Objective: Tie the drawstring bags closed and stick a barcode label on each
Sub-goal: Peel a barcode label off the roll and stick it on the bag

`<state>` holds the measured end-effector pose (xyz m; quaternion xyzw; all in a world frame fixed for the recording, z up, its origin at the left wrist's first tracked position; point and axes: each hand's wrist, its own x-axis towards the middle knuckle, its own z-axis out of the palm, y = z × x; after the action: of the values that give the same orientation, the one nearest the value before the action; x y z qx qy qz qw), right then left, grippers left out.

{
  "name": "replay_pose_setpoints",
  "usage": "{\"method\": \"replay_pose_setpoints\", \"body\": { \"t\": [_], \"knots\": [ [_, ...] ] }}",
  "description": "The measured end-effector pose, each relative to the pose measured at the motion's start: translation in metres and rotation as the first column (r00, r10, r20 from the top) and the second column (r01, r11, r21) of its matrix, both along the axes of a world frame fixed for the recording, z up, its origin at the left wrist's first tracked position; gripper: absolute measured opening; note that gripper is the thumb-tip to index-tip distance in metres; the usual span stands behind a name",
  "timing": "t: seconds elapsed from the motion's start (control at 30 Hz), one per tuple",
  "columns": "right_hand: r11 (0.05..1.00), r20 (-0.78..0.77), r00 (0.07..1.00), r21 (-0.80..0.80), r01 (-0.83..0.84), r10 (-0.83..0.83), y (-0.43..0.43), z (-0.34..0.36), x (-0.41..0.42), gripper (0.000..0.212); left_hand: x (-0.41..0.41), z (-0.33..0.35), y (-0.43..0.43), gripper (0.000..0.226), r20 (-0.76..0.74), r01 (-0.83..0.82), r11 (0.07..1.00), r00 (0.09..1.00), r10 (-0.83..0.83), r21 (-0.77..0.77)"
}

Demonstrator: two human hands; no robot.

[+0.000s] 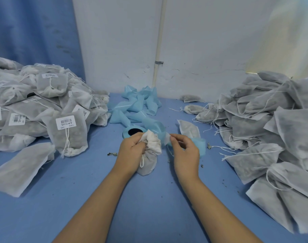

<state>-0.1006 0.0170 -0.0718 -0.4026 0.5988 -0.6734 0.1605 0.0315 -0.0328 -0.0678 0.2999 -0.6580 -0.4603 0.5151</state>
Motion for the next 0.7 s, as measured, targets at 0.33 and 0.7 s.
{"method": "replay_pose_setpoints", "body": {
  "t": [0.33, 0.7],
  "knots": [
    [0.993, 0.298, 0.954, -0.111, 0.044, -0.009, 0.006, 0.010, 0.005, 0.022, -0.003, 0.005, 0.003, 0.040, 0.009, -0.081, 0.995, 0.997, 0.081, 0.052],
    [0.996, 0.736, 0.673, -0.019, -0.082, 0.069, 0.008, 0.020, 0.009, 0.015, -0.019, 0.024, 0.008, 0.034, -0.248, -0.183, 0.950, 0.937, 0.247, 0.255]
  ]
}}
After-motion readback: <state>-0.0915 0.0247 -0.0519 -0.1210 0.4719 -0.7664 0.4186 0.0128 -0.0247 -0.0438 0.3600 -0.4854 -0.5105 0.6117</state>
